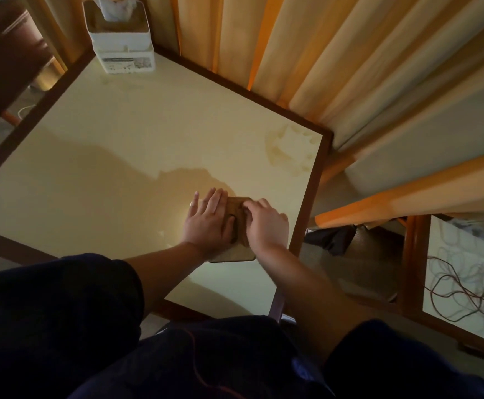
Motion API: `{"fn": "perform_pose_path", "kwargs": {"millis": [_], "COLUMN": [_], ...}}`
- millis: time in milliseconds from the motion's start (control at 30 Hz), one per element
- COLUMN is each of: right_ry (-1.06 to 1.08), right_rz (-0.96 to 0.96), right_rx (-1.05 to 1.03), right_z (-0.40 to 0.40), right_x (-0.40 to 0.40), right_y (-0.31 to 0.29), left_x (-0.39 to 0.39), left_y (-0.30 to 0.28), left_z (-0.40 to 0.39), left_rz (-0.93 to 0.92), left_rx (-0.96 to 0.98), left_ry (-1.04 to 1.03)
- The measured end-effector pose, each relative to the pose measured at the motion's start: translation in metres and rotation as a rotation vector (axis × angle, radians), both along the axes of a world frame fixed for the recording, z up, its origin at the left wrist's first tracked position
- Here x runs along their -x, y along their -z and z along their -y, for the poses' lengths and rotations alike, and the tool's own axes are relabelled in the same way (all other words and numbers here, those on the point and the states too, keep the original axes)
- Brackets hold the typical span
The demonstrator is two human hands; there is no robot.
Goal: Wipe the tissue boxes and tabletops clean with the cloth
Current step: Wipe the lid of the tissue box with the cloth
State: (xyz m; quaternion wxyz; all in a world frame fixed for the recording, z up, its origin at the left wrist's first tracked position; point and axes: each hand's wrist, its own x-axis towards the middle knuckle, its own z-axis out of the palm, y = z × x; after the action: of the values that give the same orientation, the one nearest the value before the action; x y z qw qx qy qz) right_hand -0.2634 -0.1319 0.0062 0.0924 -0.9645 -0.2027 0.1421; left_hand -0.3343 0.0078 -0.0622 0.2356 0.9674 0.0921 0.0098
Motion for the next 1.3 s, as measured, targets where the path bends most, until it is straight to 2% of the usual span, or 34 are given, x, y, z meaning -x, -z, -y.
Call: {"fn": "perform_pose_path", "kwargs": {"millis": [233,367,533,700,800,867,1000,1167,1300], "right_ry": [-0.128,-0.23,-0.255,-0.227,-0.222,-0.187,-0.106,-0.185,-0.168], "right_rz": [-0.033,0.03,-0.016,-0.169,-0.087,-0.031,-0.069,-0.09,-0.066], "right_rx": [-0.031,0.042,0.07,-0.001,-0.046,-0.086,-0.185,-0.123,-0.112], "right_z": [0.048,0.059,0.062,0.064,0.066,0.068,0.069,0.063,0.058], "right_x": [0.048,0.064,0.072,0.075,0.072,0.068,0.057,0.063,0.064], "right_y": [0.007,0.011,0.011,0.006,0.008,0.008,0.008,0.011,0.011], "left_x": [-0.001,0.0,-0.001,-0.003,-0.004,0.004,0.034,0.064,0.075], "left_y": [-0.001,-0.003,-0.007,-0.007,-0.008,-0.015,-0.026,-0.025,-0.029], "left_z": [-0.001,-0.001,-0.005,-0.027,-0.045,-0.043,-0.017,-0.002,0.003], "left_rz": [-0.01,-0.026,-0.04,0.019,0.055,0.024,-0.091,-0.085,-0.137], "left_rx": [-0.058,-0.076,-0.113,-0.2,-0.257,-0.225,-0.035,0.022,0.041], "left_ry": [0.02,0.047,0.148,0.392,0.563,0.494,0.136,0.063,-0.025]}}
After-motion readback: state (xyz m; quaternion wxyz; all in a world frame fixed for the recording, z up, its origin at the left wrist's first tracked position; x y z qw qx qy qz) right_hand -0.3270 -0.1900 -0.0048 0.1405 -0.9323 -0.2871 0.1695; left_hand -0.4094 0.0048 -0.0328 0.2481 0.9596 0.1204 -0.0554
